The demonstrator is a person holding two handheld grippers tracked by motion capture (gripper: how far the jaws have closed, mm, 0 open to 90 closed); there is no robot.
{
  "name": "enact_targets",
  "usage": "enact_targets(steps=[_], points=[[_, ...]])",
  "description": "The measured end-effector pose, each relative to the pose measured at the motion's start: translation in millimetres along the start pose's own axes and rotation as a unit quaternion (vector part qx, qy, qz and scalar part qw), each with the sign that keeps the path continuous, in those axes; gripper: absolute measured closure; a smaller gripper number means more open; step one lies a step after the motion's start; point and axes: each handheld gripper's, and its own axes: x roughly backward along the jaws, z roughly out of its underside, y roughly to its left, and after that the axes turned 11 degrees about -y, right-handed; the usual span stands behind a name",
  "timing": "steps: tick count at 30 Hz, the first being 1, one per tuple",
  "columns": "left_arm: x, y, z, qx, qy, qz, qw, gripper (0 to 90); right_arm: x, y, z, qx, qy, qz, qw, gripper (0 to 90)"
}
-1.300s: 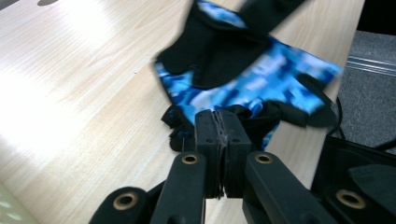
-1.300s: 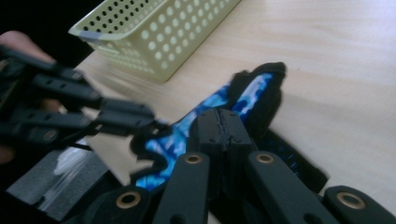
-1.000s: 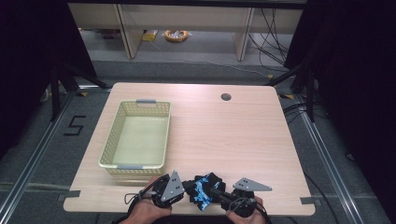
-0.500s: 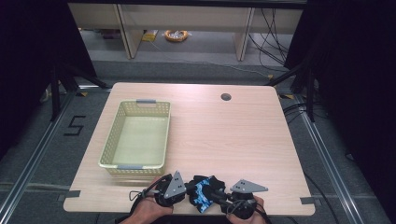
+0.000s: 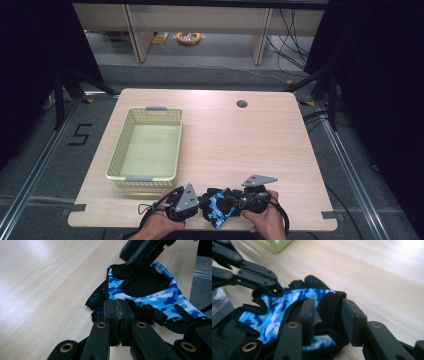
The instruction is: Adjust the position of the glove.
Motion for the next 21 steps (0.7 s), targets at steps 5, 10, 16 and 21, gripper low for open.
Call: enact_targets(steps=[5,10,16,21], points=[[-0.1,-0.8,-1.2,0.004,-0.011,-0.004,0.9999,87.3,-5.2,-5.8,6.2,-0.035,0.020,-0.018,0.9990,80.7],[5.3,3.0,-8.1,-0.001,-0.011,-0.010,0.9999,87.3,4.5,-2.7,5.1,-0.052,-0.021,-0.035,0.9978,85.4],[7.5,13.7,-21.1,0.001,-0.037,-0.028,0.9989,87.3,19.0,8.1,6.7,-0.091,-0.068,-0.068,0.9912,85.3],[-3.2,19.0,-24.0,0.007,-0.036,-0.026,0.9990,87.3,22.1,14.4,14.1,-0.126,-0.065,-0.070,0.9874,84.6]])
